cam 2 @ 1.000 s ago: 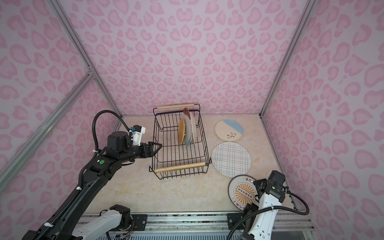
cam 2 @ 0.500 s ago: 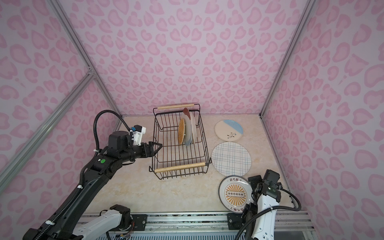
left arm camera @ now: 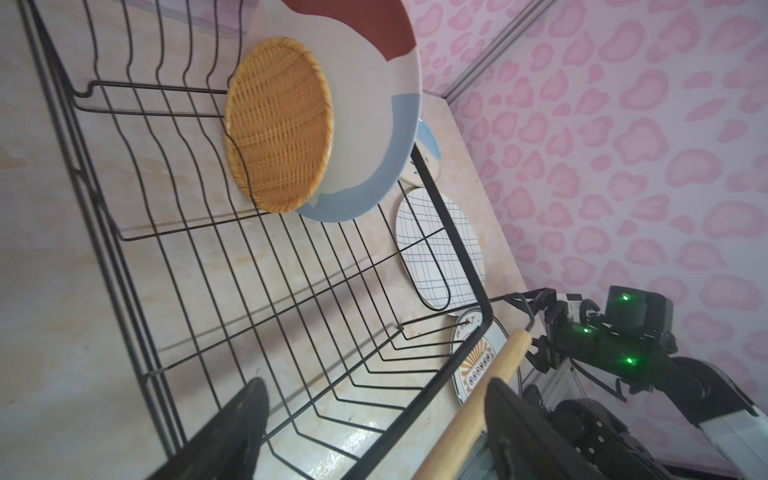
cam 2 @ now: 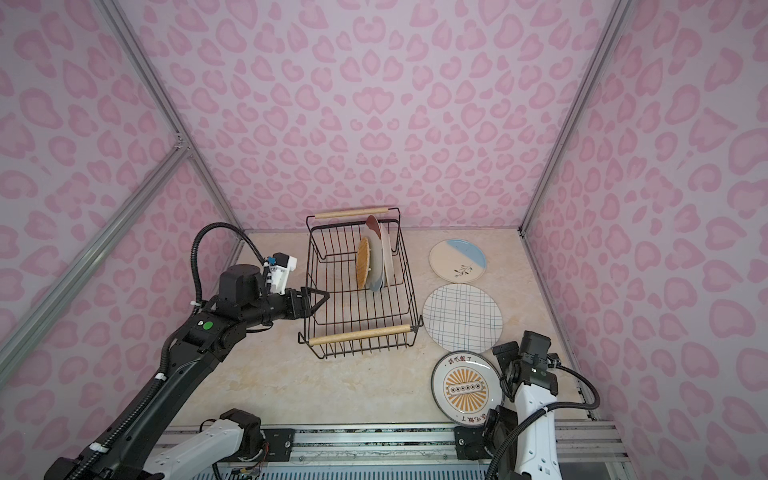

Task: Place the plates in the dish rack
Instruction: 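Reach the left gripper across toward the sunburst plate near the right gripper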

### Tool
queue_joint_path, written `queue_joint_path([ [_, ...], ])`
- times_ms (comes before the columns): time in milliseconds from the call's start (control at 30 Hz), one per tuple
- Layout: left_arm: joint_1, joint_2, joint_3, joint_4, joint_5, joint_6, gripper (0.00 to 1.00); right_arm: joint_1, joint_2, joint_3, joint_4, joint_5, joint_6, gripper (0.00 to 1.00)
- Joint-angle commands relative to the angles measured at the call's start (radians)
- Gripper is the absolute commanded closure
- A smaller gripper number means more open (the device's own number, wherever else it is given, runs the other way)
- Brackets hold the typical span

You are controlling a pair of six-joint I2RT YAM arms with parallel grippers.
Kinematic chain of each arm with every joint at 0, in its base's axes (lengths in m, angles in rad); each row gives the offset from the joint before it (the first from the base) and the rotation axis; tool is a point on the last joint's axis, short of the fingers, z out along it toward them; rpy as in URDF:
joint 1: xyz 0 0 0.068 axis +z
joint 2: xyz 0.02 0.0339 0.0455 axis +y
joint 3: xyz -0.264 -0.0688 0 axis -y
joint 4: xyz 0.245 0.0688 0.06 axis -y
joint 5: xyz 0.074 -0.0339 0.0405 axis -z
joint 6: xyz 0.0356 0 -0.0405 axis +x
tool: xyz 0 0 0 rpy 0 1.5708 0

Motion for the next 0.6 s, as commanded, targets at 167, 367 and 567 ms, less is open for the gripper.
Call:
queue_joint_path([
  [167, -0.316, 0.015, 0.017, 0.144, -0.156, -0.143, 0.18, 0.008, 0.041, 0.023, 0.092, -0.012, -0.085, 0.04],
  [367, -0.618, 0.102, 0.0, 0.23, -0.348, -0.255, 0.21, 0.016, 0.068, 0.019, 0.12, -0.039, -0.112, 0.04],
  [567, -0.732, 0.119, 0.045, 0.186, -0.56, -0.227, 0.22, 0.03, 0.077, 0.019, 0.136, -0.046, -0.123, 0.04],
])
